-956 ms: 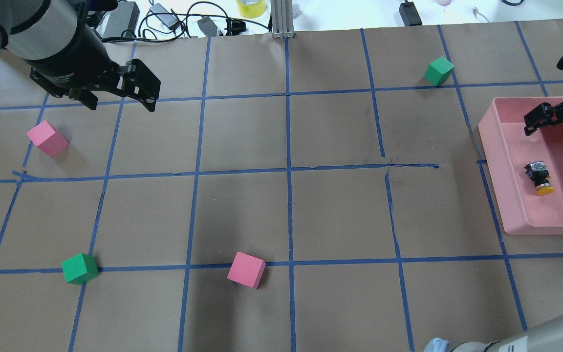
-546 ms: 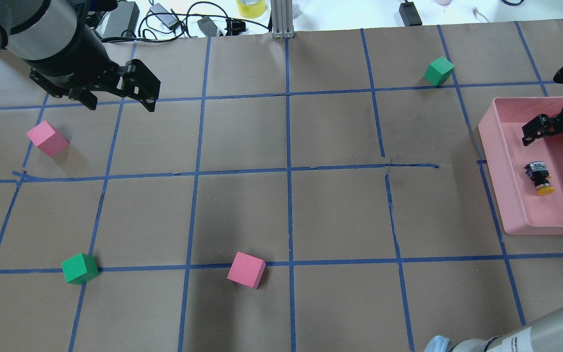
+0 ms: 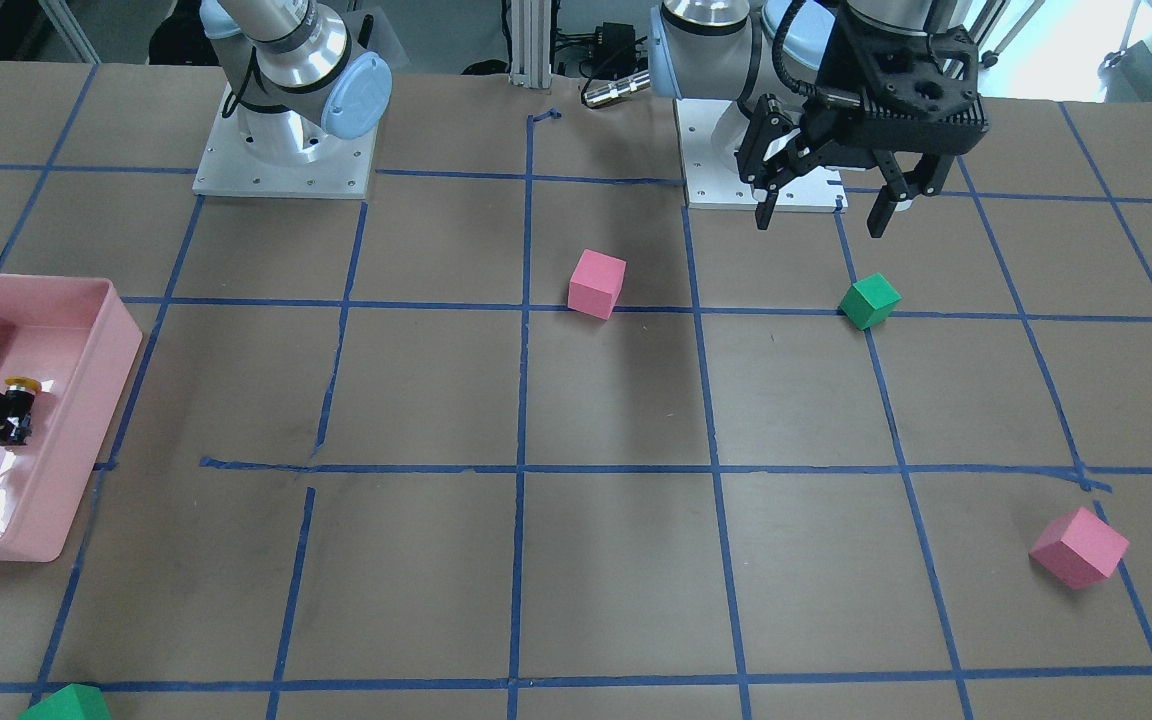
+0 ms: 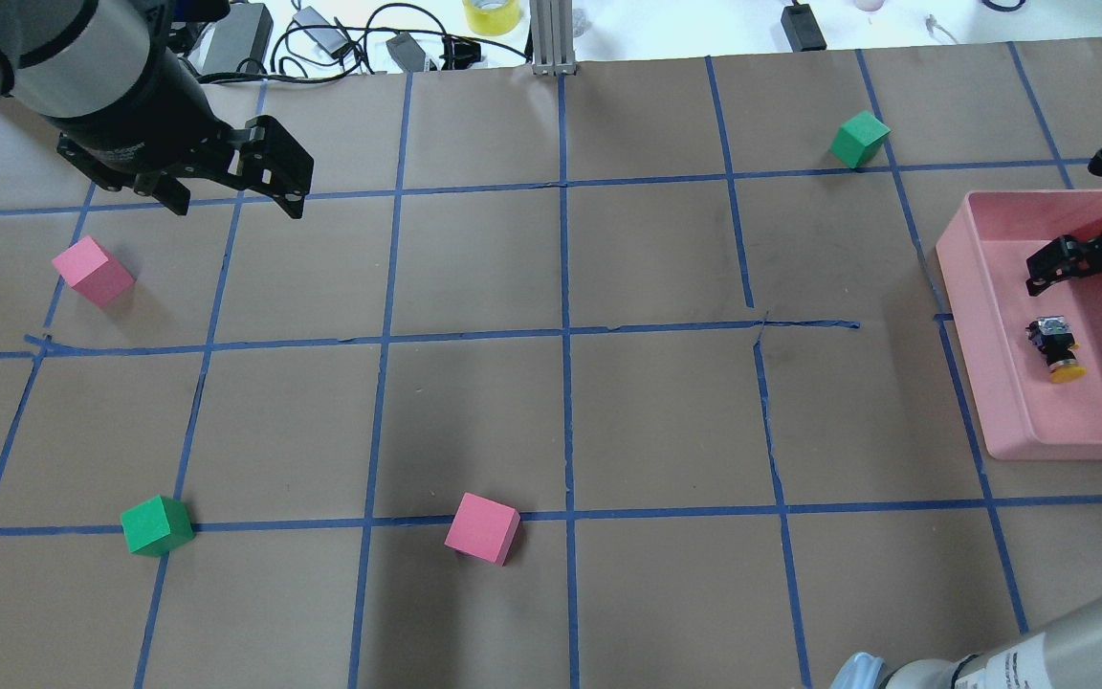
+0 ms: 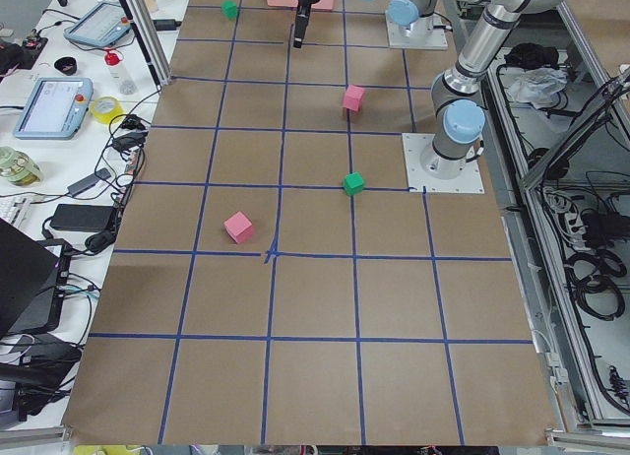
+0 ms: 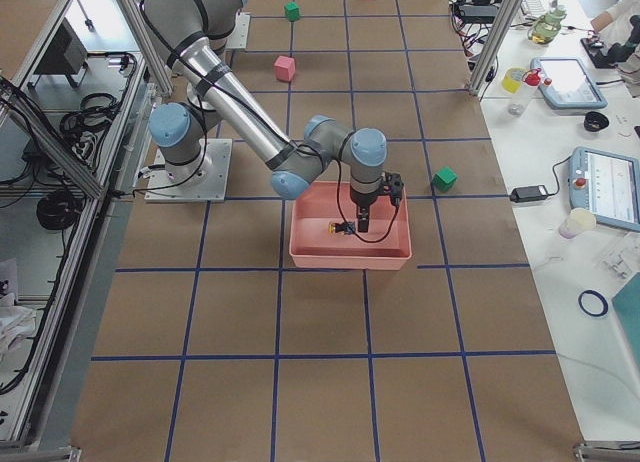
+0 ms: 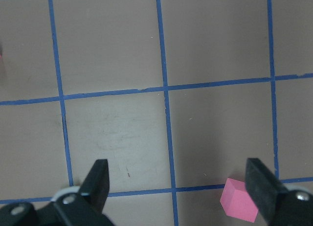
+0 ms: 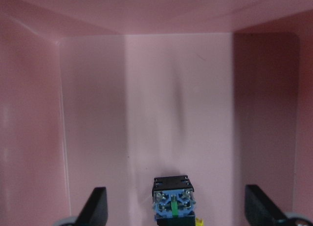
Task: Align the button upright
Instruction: 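Lower the right gripper into the bin toward the button switch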
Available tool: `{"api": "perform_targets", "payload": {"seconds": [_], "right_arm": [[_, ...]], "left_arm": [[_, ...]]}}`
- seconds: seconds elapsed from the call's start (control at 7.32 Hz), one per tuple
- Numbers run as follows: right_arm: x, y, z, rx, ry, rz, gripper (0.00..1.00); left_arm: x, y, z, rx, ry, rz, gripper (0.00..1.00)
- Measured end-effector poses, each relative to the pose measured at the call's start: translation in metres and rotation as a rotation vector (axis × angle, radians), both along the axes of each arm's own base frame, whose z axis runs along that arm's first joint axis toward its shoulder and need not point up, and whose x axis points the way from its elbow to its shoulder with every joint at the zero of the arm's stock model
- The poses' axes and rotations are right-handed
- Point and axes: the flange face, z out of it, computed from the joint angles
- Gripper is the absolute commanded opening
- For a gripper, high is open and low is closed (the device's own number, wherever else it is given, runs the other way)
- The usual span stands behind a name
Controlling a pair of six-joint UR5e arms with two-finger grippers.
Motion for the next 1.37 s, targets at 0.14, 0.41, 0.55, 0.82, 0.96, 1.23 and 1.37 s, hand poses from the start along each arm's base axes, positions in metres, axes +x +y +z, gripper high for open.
{"api": "perform_targets", "payload": {"seconds": [0.14,0.41,0.55,0.82,0.96,1.23,1.37], "right_arm": [[-0.0009,0.0,-0.0022,0.002,-0.002,0.001,0.99],[-0.0022,0.0001,-0.0056,0.005,-0.005,0.004,0.99],[-0.0028,0.0,-0.0064,0.005,-0.006,0.004,0.99],[-0.0058,0.0004,-0.0087,0.003,-0.008,-0.001,0.99],[-0.0067,0.0003,-0.0099,0.002,-0.011,-0.002,0.99],[-0.0084,0.0005,-0.0114,-0.002,-0.019,-0.006,0.99],[-0.0089,0.0006,-0.0117,-0.002,-0.02,-0.006,0.99]], "left_arm": [[0.0,-0.0001,-0.0001,0.0,0.0,0.0,1.0],[0.0,0.0,0.0,0.0,0.0,0.0,1.0],[0.0,0.0,0.0,0.0,0.0,0.0,1.0],[0.0,0.0004,0.0002,0.001,0.0,0.0,1.0],[0.0,0.0004,0.0002,0.001,0.0,0.0,1.0],[0.0,0.0004,0.0002,0.001,0.0,0.0,1.0],[-0.0001,0.0005,0.0002,0.001,0.0,0.0,1.0]]}}
